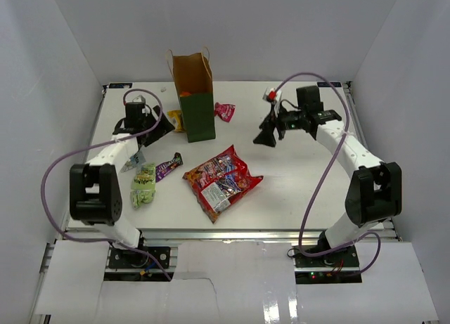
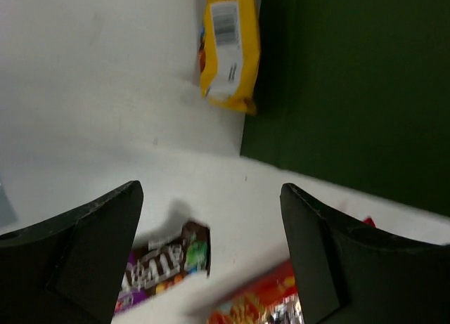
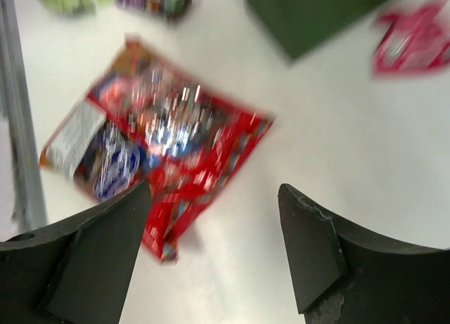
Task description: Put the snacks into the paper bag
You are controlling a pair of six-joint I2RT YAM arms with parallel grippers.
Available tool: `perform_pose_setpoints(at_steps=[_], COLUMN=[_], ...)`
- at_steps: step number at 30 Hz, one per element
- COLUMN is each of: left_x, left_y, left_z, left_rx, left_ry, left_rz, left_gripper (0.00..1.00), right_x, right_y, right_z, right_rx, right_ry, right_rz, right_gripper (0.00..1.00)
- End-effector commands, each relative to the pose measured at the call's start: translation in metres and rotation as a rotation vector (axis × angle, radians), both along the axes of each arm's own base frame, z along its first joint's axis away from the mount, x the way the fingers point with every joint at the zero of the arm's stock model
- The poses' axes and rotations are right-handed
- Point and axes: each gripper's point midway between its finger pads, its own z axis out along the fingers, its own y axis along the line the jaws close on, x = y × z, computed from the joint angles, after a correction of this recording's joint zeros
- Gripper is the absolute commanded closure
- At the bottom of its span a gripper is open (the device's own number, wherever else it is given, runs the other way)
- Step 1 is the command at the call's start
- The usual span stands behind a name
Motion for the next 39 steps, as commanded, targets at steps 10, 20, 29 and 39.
perform_pose_setpoints(at_steps=[10,20,29,39], left_x=[0.124,0.129,0.101,0.057], left_y=[-0.017,-0.03,-0.005,-0.018], left_z=[-0.024,-0.076,-0.092,0.063], left_rx=[-0.001,0.064,0.227,0.155], left_ry=[-0.064,0.074,0.166,-0.266], left_rz=[-0.097,-0.081,-0.005,-0.071], left_gripper=[0.21,0.29,0.64,0.73], right_x=[-0.065,-0.044,-0.04,-0.036], right_y=[-0.027,-0.03,-0.029,-0.03], right_z=[-0.082,-0.081,-0.081,-0.084], right_rx=[-0.086,-0.056,-0.047,-0.052], right_ry=[0.192,0.231,0.239,0.238], right_rz=[0.049,0.022,0.024,0.023], right_gripper=[0.19,0.19,0.19,0.19])
